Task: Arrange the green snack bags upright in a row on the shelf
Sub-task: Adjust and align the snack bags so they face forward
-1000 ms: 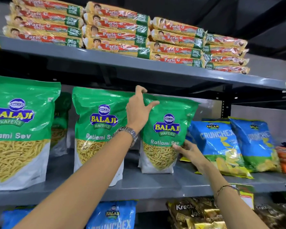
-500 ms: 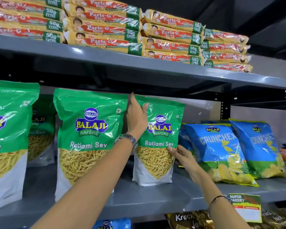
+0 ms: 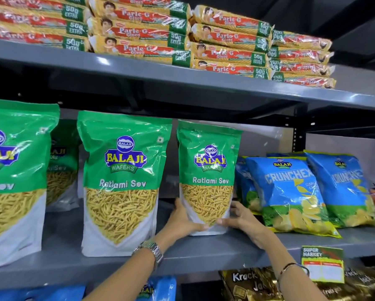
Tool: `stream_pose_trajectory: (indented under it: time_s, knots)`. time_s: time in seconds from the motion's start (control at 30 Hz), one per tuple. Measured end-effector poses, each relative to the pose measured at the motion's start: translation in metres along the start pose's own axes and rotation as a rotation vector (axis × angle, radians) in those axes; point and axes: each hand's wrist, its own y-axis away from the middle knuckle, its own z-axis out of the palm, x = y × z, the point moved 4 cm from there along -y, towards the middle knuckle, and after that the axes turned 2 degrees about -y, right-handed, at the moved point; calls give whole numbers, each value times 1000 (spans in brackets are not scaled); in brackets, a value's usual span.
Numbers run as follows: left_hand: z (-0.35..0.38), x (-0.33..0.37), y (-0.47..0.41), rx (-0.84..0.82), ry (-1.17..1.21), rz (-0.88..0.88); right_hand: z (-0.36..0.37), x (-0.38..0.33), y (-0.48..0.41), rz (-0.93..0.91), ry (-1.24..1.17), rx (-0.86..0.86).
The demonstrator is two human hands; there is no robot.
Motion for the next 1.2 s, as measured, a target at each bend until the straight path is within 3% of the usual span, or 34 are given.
stream_pose_trajectory:
  time_s: [0.13,0.77,1.2]
  knots:
    - [-6,-8,1,42,-107,59,0,1,3,-5,24,45]
    - [-11,3,44,68,-116,189,-7,-12,50,2,107,68]
    - [-18,-9,36,-71,-186,148,-8,-8,44,50,119,-71]
